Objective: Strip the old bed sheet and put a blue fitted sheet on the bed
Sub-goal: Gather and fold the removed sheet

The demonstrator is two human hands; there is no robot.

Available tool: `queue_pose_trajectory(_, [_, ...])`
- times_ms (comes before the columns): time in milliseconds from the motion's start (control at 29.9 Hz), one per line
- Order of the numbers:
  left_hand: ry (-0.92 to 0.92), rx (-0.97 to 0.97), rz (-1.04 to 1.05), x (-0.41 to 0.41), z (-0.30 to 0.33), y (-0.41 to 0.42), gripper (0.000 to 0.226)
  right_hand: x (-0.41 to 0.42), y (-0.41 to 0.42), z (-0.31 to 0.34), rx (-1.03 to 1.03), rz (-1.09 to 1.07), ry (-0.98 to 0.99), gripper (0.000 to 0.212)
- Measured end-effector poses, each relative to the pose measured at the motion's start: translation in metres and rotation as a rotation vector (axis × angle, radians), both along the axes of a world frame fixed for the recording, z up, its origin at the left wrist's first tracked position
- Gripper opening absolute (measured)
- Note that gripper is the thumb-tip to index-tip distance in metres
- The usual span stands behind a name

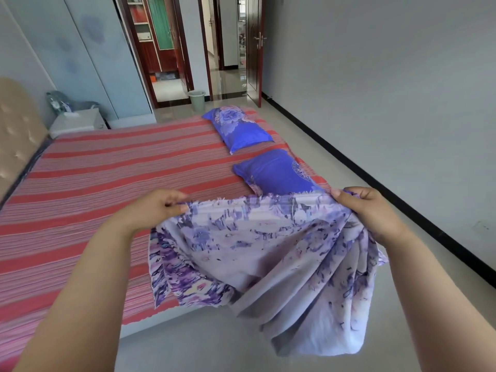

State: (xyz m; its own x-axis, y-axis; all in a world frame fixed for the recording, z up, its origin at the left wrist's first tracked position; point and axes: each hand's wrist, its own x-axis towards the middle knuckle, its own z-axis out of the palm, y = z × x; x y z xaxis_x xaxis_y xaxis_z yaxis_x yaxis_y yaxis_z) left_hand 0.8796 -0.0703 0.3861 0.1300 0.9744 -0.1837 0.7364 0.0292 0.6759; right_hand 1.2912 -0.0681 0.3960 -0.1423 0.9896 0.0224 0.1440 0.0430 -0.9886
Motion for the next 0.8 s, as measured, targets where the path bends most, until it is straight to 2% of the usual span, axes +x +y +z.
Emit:
queue_pose_trajectory(33, [0.040,-0.046,-0.021,-0.001,0.001,0.000,0.023,0.002,-0.004,0.003,-0.013,0.064,0.056,0.032])
queue_pose_trajectory(100, [-0.041,-0.109,-0.034,-0.004,0.002,-0.001,0.030,0.004,-0.012,0.011,-0.068,0.203,0.167,0.044])
queue_pose_trajectory(167, [-0.396,-0.207,0.046,-0.004,-0.004,0.003,0.027,0.003,-0.016,0.019,-0.127,0.269,0.217,0.031])
queue_pose_trajectory(200, [-0.513,-0.223,0.113,0.001,-0.008,0.007,0.022,0.000,-0.014,0.020,-0.164,0.226,0.193,0.021])
queue_pose_trajectory(234, [-0.534,-0.219,0.177,0.008,-0.012,0.014,0.018,-0.003,-0.007,0.020,-0.191,0.134,0.110,0.018])
queue_pose_trajectory(334, [-0.102,-0.039,0.192,0.049,-0.014,0.028,0.017,-0.011,0.023,0.004,-0.122,-0.248,-0.469,0.029])
queue_pose_trajectory(401, [-0.040,0.129,0.171,0.086,-0.010,0.032,0.028,-0.026,0.029,-0.011,-0.085,-0.323,-0.690,0.033])
queue_pose_trajectory(501, [-0.015,0.331,0.157,0.134,-0.012,0.027,0.037,-0.061,0.013,-0.033,-0.016,-0.199,-0.725,0.041])
queue_pose_trajectory(568, [-0.025,0.365,0.102,0.159,-0.016,0.019,0.037,-0.081,-0.001,-0.040,0.081,-0.065,-0.680,0.046])
queue_pose_trajectory(635, [-0.065,0.309,0.021,0.172,-0.016,0.008,0.039,-0.090,-0.010,-0.042,0.145,0.045,-0.653,0.046])
queue_pose_trajectory(802, [-0.139,0.154,-0.197,0.160,-0.008,-0.005,0.025,-0.084,-0.014,-0.044,0.164,0.182,-0.603,0.034])
